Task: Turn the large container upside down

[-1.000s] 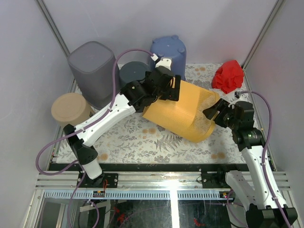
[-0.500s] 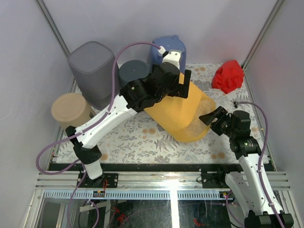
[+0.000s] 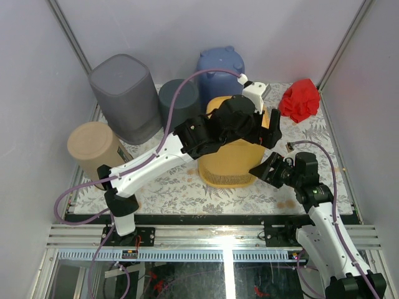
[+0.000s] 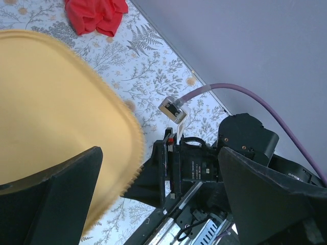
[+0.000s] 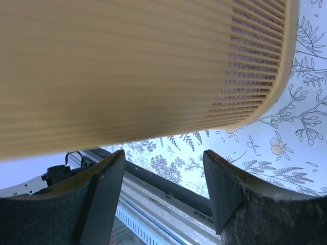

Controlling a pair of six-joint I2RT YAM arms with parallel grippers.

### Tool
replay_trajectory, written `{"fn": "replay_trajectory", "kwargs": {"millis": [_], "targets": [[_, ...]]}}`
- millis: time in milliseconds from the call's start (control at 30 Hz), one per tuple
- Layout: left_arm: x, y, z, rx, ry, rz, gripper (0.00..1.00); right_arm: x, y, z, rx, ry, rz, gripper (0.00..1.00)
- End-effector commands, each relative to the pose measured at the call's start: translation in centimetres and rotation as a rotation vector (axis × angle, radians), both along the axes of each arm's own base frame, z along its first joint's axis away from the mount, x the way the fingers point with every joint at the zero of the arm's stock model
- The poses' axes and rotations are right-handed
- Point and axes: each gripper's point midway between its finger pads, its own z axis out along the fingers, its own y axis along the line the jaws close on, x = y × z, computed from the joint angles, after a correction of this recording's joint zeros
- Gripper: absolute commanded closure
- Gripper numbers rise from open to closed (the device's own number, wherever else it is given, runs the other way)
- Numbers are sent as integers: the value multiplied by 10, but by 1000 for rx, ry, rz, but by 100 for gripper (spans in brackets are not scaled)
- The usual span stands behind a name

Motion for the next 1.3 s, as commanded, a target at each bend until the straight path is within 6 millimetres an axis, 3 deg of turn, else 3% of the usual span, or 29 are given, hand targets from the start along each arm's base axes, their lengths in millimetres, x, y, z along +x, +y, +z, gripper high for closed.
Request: {"fn": "replay_trajectory", "kwargs": {"millis": [0, 300, 500, 600, 633, 667, 900, 1133, 1267], "targets": [[5, -3, 18, -72, -23, 5, 4, 7, 4, 20, 4, -83, 35, 30], [8, 6, 17, -60, -41, 33, 2, 9, 2, 20, -11, -82, 29, 29], [10, 20, 33, -90, -57, 54, 0, 9, -1, 22, -45, -76, 29, 24], [11, 38, 44, -110, -71, 76, 0, 11, -5, 29, -72, -92, 22, 14], [11, 45, 49, -117, -79, 86, 0, 12, -5, 32, -78, -98, 24, 1], [10, 53, 50, -118, -84, 97, 0, 13, -6, 37, -82, -108, 26, 0], [-3, 112, 49, -126, -98, 178, 0, 24, -10, 59, -134, -129, 22, 1], [-15, 157, 22, -95, -81, 265, 0, 32, -17, 78, -180, -158, 2, 1], [-21, 173, 7, -84, -64, 292, 0, 33, -24, 85, -223, -180, -13, 0]]}}
